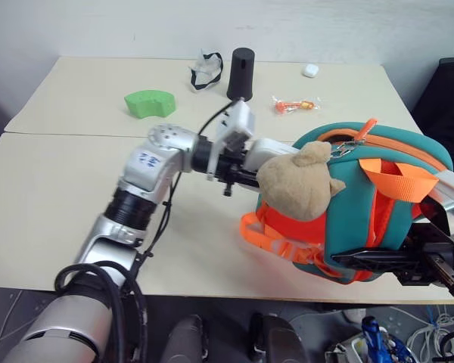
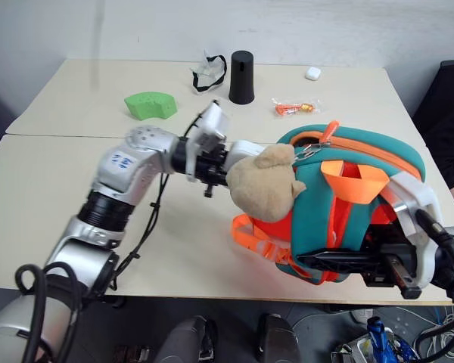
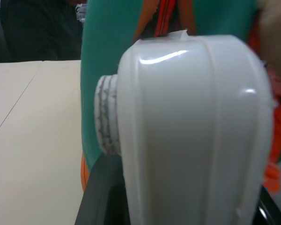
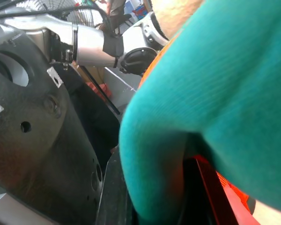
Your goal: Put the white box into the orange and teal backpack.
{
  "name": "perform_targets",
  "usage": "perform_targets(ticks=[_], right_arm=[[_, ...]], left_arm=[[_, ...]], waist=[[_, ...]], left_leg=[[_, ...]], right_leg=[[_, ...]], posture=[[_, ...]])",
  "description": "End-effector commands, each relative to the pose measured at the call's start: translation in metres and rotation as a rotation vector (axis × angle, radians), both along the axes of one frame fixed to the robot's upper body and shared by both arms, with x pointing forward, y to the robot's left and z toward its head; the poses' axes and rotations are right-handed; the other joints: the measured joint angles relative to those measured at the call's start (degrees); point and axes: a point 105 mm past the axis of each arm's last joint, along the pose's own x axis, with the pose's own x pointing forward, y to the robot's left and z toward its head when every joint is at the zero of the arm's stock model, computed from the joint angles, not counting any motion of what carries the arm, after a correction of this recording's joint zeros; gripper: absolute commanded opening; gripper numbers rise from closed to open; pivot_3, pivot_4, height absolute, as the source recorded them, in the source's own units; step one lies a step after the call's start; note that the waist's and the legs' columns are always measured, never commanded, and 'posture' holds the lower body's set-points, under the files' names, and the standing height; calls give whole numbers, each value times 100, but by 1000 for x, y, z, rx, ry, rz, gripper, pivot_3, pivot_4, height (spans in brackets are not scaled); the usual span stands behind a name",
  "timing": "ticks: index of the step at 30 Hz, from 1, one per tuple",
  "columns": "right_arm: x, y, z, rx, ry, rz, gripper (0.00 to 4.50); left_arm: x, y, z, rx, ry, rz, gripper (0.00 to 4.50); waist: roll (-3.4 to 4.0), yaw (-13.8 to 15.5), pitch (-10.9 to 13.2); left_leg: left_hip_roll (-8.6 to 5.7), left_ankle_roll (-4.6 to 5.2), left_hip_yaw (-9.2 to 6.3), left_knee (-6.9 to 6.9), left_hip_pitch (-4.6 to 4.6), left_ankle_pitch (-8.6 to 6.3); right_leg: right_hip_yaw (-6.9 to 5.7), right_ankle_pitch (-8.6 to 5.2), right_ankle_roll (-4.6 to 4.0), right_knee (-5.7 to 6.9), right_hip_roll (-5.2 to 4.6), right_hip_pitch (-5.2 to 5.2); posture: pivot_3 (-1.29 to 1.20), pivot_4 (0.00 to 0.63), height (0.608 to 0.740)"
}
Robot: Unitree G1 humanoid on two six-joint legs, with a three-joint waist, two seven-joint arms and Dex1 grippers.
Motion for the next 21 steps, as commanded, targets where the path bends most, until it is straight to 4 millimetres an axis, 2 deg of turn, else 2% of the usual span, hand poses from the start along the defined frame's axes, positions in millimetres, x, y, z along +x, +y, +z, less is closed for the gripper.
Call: perform_targets(ticks=[1,4,9,14,18,21], right_arm=[[-7,6,2,-15,-31,43,31],[-7,7,0,-14,-35,42,31],[-6,7,-2,-9,-37,29,0],[0,6,-5,-4,-41,0,0],[5,4,-6,-2,-40,-20,0],[13,1,-8,1,-45,-53,0]], left_arm=[[-3,-21,-4,40,-56,-23,1262],[-1,-31,-11,68,-60,-27,1262],[0,-28,-3,45,-32,-43,2890],[-6,-8,12,23,-32,-84,4407],[-17,14,32,-17,-17,-117,4457],[-32,53,51,-35,7,-140,4457]], waist=[[-1,-12,0],[-1,-25,0],[-1,-46,0],[-1,-57,0],[0,-65,1],[0,-109,1]], left_leg=[[1,0,-1,0,0,0],[1,0,-1,0,1,0],[4,2,-3,0,3,-1],[8,1,-3,0,3,-1],[8,0,-3,0,2,0],[9,-2,-3,0,3,1]], right_leg=[[0,0,0,0,-1,0],[-1,0,0,0,-4,1],[0,0,0,-1,-12,3],[-1,0,-1,1,-12,1],[0,0,-1,1,-10,1],[1,0,-1,3,-9,0]], posture=[[0,150,740],[0,150,740],[0,150,740],[0,150,740],[0,150,740],[0,150,740]])
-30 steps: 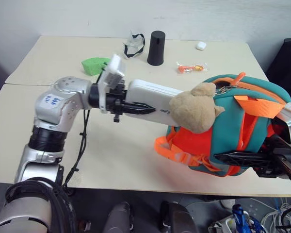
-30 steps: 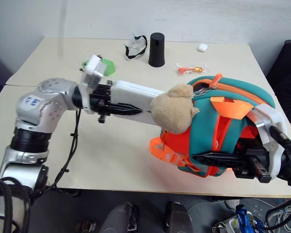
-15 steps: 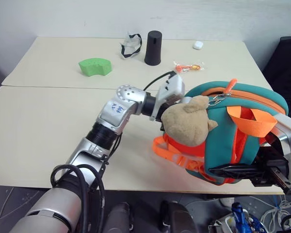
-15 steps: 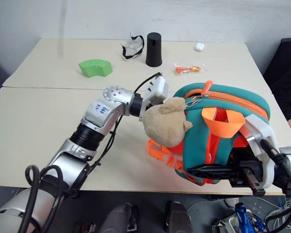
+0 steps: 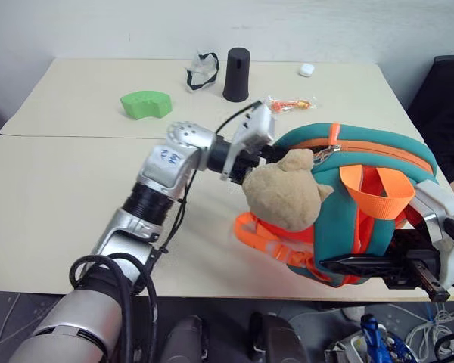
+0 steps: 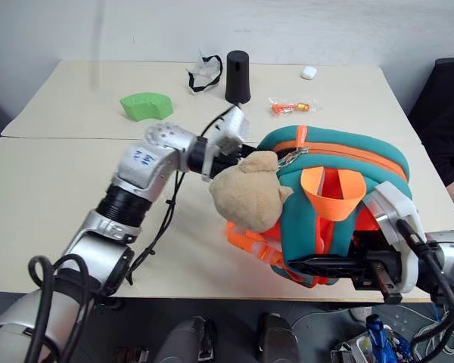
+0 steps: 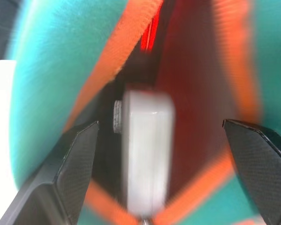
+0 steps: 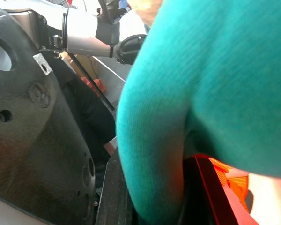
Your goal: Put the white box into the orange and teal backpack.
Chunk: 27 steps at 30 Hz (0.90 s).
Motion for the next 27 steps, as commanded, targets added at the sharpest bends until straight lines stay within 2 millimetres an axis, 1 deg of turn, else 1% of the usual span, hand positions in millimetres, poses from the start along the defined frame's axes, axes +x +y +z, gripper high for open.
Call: perform_targets(ticks=[1,2,3,5,7,10,14,18,20,22,25,27], right_arm=[[7,-2,2,20,-30,-23,0],[9,-2,2,19,-34,-28,0],[10,-2,2,17,-37,-31,0],[13,-2,1,11,-42,-39,0],[15,-2,0,8,-44,-43,0],[18,-2,-1,4,-47,-46,0],[20,0,3,13,-53,-48,0],[22,0,6,26,-57,-59,0],[22,0,7,28,-58,-62,0],[22,1,8,31,-59,-63,0],[21,2,7,34,-58,-65,0],[21,3,7,36,-55,-68,0]], left_arm=[[-27,33,33,-59,-14,-85,4457],[-31,43,36,-56,-7,-85,4457],[-33,48,37,-54,-3,-83,4457],[-41,56,56,-117,42,-92,4457],[-51,53,72,-171,70,-126,4457],[-61,40,77,-183,53,-156,4457],[-66,23,59,-86,17,-164,4457],[-68,19,38,12,10,-184,4457],[-61,17,27,58,-28,-157,4457],[-51,11,22,64,-66,-112,4457],[-43,6,28,10,-80,-83,3894],[-42,4,32,-14,-73,-82,3244]], waist=[[0,-46,0],[0,-41,0],[1,-40,0],[0,-3,0],[0,36,0],[0,38,0],[0,9,0],[0,-10,0],[1,-3,0],[0,20,0],[0,31,0],[0,31,0]], left_leg=[[3,-2,1,0,0,1],[3,-5,-1,0,2,2],[2,-6,-2,0,2,3],[-1,-6,-2,1,5,3],[-6,-2,-8,6,4,5],[-10,2,-13,8,1,4],[-9,2,-9,7,3,4],[-6,-7,2,6,11,9],[-4,-9,1,6,12,10],[-6,-8,1,6,12,9],[-8,-6,0,6,10,8],[-8,-4,-2,6,8,8]], right_leg=[[3,0,0,2,0,-1],[1,-1,-2,4,0,0],[-1,-1,-2,4,0,0],[-1,-1,-2,5,2,6],[-3,-1,-1,5,2,10],[-4,3,6,3,1,17],[-2,6,12,7,7,18],[5,3,6,7,14,12],[6,2,4,7,14,12],[6,2,4,7,14,12],[5,2,4,4,9,13],[3,2,4,4,8,12]], posture=[[0,150,740],[0,150,740],[0,150,740],[0,150,740],[0,150,740],[0,150,740],[0,150,740],[0,150,740],[0,150,740],[0,150,740],[0,150,740],[0,150,740]])
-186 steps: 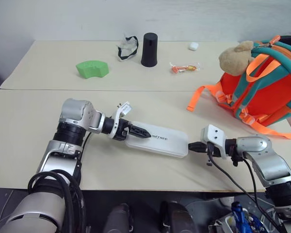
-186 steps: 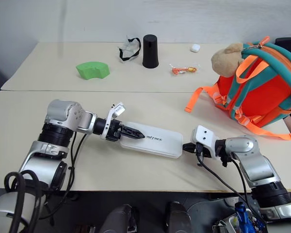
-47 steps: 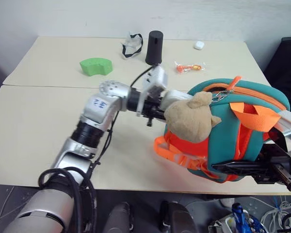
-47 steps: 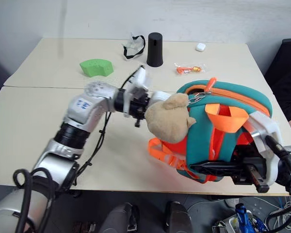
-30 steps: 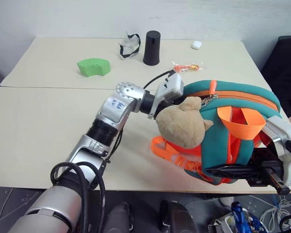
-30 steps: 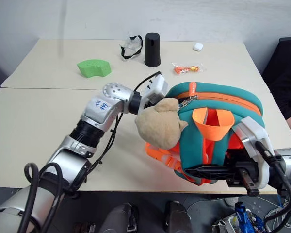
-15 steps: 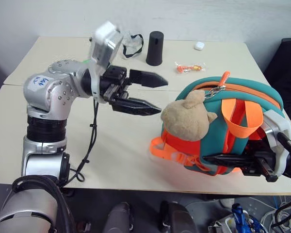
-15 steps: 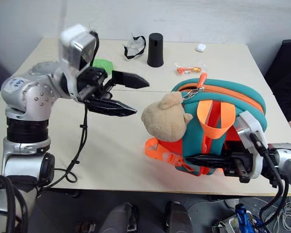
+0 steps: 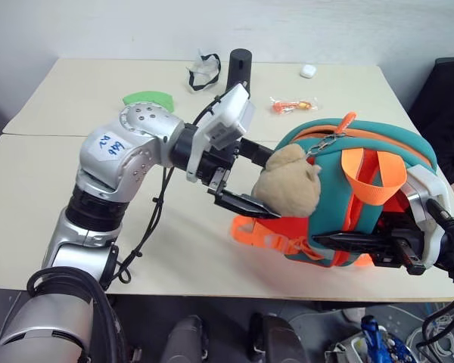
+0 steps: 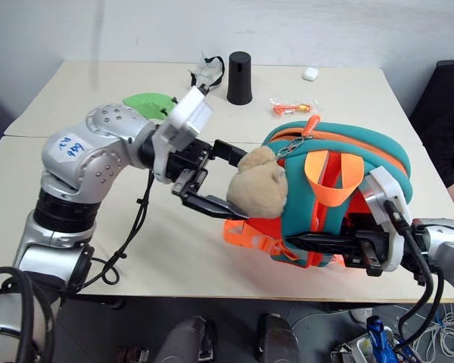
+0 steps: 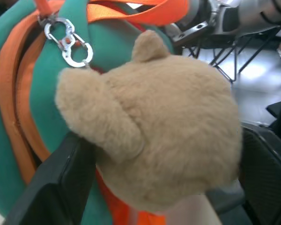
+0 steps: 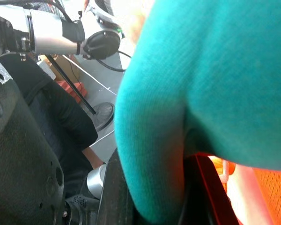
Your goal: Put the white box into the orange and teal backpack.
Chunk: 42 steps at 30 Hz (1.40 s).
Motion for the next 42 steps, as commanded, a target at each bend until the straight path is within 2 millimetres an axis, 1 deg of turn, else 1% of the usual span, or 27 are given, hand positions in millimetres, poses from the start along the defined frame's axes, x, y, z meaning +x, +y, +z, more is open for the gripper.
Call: perform_targets(ticks=[1,5,6,8,11,14,18,20,24,28,32,35,38,40,42], right_arm=[[-4,2,6,16,-22,12,0],[-3,2,6,18,-18,8,0],[-3,2,5,19,-16,7,0],[-3,1,5,22,-12,4,0],[-2,2,5,36,-9,2,0],[-1,2,8,67,-9,-13,0],[2,0,14,115,-10,-42,0],[3,-2,18,151,-8,-58,0],[3,-8,28,219,-7,-85,0],[5,-14,39,285,-16,-114,0],[8,-20,46,321,-21,-143,0],[10,-21,45,310,-19,-156,0],[12,-21,44,305,-22,-167,0],[13,-21,44,307,-22,-169,0],[14,-21,43,308,-22,-168,0]], left_arm=[[0,-1,11,-41,-31,-3,2974],[2,1,18,-68,-24,11,1793],[3,2,21,-79,-20,15,1583],[6,6,28,-103,-14,23,1366],[8,12,41,-139,-6,41,1354],[16,22,55,-172,-16,99,1354],[18,44,75,-224,-8,133,1354],[24,56,76,-217,-31,180,1354],[32,78,60,-131,-45,250,1354],[38,92,35,-37,-41,295,1354],[32,99,15,46,-19,275,1354],[22,102,2,109,6,241,1354],[14,102,-7,141,38,216,1354],[10,105,-29,231,26,212,1354],[13,113,-63,372,-14,238,1354]], waist=[[0,-4,0],[0,-18,0],[0,-16,0],[0,-13,0],[0,-13,0],[0,-15,0],[0,-34,0],[0,-37,0],[0,-35,0],[0,-20,0],[0,-20,0],[0,-32,0],[0,-22,0],[0,-33,0],[2,-45,-1]], left_leg=[[0,0,0,0,-3,0],[2,0,0,0,-1,0],[2,0,1,0,0,0],[2,0,1,0,-1,1],[0,1,0,0,-1,1],[1,1,0,0,-3,1],[3,1,1,0,-1,1],[3,0,2,0,-2,1],[1,0,4,0,-2,1],[1,0,5,-1,-3,1],[1,1,6,-1,-3,1],[4,1,6,-2,-6,0],[4,1,6,-4,-6,0],[3,1,6,-3,-6,0],[5,2,10,-4,-2,-1]], right_leg=[[0,0,0,0,0,-2],[0,0,0,1,0,-2],[0,0,0,3,1,-2],[-1,0,0,3,2,-2],[-2,0,0,1,2,-2],[-2,0,0,2,2,-4],[-1,0,0,3,2,-4],[-1,0,0,5,3,-7],[-2,0,0,6,6,-7],[-2,0,0,6,7,-8],[0,0,0,6,5,-8],[0,0,0,7,6,-11],[1,0,0,7,6,-11],[2,0,0,5,5,-10],[7,0,0,4,2,-10]], posture=[[0,150,740],[0,150,740],[0,150,740],[0,150,740],[0,150,740],[0,150,740],[0,150,740],[0,150,740],[0,150,740],[0,150,740],[0,150,740],[0,150,740],[0,150,740],[0,150,740],[0,150,740]])
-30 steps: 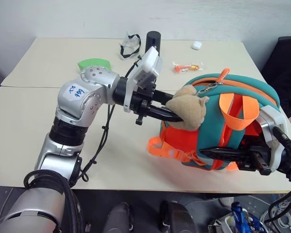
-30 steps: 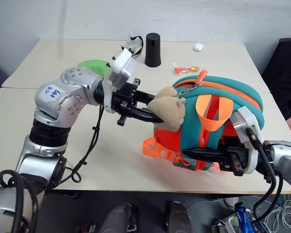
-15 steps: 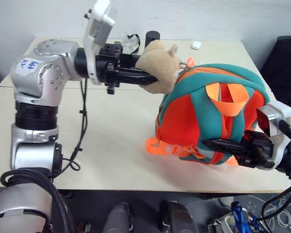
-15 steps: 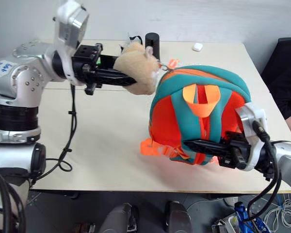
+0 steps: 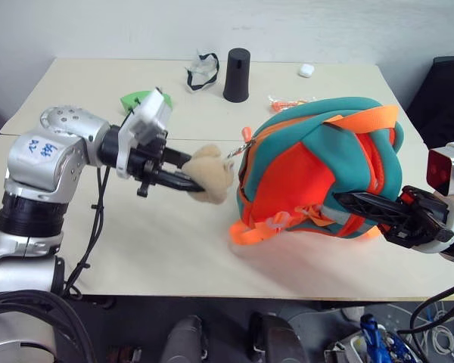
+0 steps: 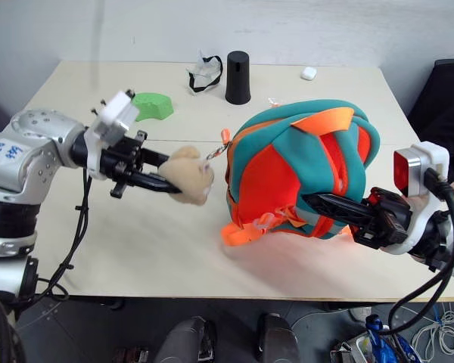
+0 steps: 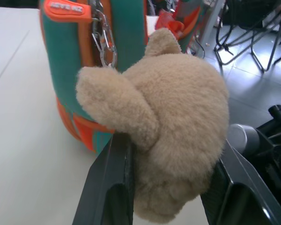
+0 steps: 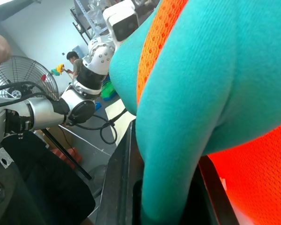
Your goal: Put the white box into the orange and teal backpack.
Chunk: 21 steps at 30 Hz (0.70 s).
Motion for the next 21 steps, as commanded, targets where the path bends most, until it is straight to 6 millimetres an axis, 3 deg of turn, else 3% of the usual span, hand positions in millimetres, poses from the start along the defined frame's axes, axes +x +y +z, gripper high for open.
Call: perform_targets(ticks=[1,6,9,11,13,16,21], right_arm=[[1,-5,11,26,-57,-21,0],[2,-4,10,17,-61,-18,0],[4,-3,9,9,-66,-19,0],[9,-4,6,-22,-88,-51,0],[15,-6,-1,-77,-92,-93,0],[21,-11,-12,-161,-76,-124,983],[18,-38,-24,-359,-99,-181,2730]], left_arm=[[1,11,-47,218,-48,16,1354],[15,13,-84,318,-104,63,1354],[25,2,-93,288,-131,91,1354],[27,-15,-96,219,-145,93,1354],[28,-25,-92,151,-136,104,1354],[28,-28,-80,76,-85,130,1354],[9,-13,-45,-68,100,99,3041]], waist=[[2,-7,-1],[0,20,0],[1,30,-1],[0,35,-1],[1,32,-1],[1,22,-1],[1,15,-1]], left_leg=[[0,-1,1,-1,3,0],[0,3,1,-1,1,-3],[0,8,1,-1,1,-5],[-2,10,1,0,0,-6],[-1,11,1,0,-2,-6],[-1,12,2,3,-4,-6],[0,10,3,3,-5,-6]], right_leg=[[1,0,-1,0,-2,0],[2,-1,-3,-1,-8,-1],[2,-1,-3,-3,-13,0],[0,0,-2,-2,-14,0],[0,2,1,0,-15,1],[-2,2,3,1,-11,0],[-3,2,2,3,-4,-3]], posture=[[0,150,740],[0,150,740],[0,150,740],[0,150,740],[0,150,740],[0,150,740],[0,150,740]])
